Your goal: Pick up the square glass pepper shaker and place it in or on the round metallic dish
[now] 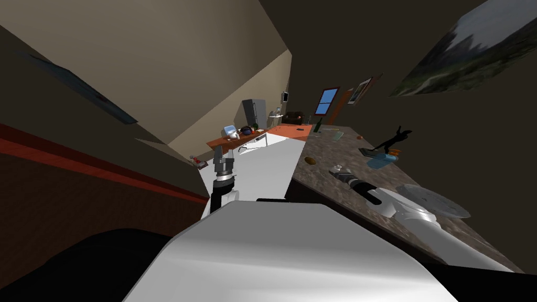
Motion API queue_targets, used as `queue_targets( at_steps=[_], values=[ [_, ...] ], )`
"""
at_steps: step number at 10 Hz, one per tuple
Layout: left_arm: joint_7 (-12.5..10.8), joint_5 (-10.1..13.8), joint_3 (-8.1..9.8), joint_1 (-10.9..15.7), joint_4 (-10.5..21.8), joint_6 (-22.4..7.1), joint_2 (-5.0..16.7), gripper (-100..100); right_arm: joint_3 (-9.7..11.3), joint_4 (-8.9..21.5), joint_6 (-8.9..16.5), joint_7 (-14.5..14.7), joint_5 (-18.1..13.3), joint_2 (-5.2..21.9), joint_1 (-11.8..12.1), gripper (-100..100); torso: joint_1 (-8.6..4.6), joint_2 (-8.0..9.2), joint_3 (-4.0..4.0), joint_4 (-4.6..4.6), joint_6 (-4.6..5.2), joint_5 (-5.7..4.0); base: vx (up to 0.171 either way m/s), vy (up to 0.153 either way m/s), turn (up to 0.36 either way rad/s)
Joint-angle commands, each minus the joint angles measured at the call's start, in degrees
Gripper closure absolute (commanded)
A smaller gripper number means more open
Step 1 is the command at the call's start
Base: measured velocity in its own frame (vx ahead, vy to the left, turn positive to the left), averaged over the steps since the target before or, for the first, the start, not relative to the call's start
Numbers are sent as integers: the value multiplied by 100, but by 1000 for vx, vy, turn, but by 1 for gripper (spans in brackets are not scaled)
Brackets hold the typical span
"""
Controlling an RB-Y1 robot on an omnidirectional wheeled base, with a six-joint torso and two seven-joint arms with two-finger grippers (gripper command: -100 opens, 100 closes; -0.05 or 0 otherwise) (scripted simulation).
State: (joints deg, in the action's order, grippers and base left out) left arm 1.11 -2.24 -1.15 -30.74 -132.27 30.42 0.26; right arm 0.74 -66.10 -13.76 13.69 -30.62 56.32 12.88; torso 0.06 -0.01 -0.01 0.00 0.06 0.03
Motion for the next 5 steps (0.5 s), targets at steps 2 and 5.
queue_targets(
  at_steps=[2,5],
  values=[
    [0,0,0,0,0,0,0,0,-24,280,103,92,-89,85,-93,-100,-3,4,2,1,3,-1,11,12,61],
    [0,0,0,0,0,0,0,0,18,533,290,139,-188,240,-230,-100,-1,1,1,0,1,0,22,16,85]
  ],
)
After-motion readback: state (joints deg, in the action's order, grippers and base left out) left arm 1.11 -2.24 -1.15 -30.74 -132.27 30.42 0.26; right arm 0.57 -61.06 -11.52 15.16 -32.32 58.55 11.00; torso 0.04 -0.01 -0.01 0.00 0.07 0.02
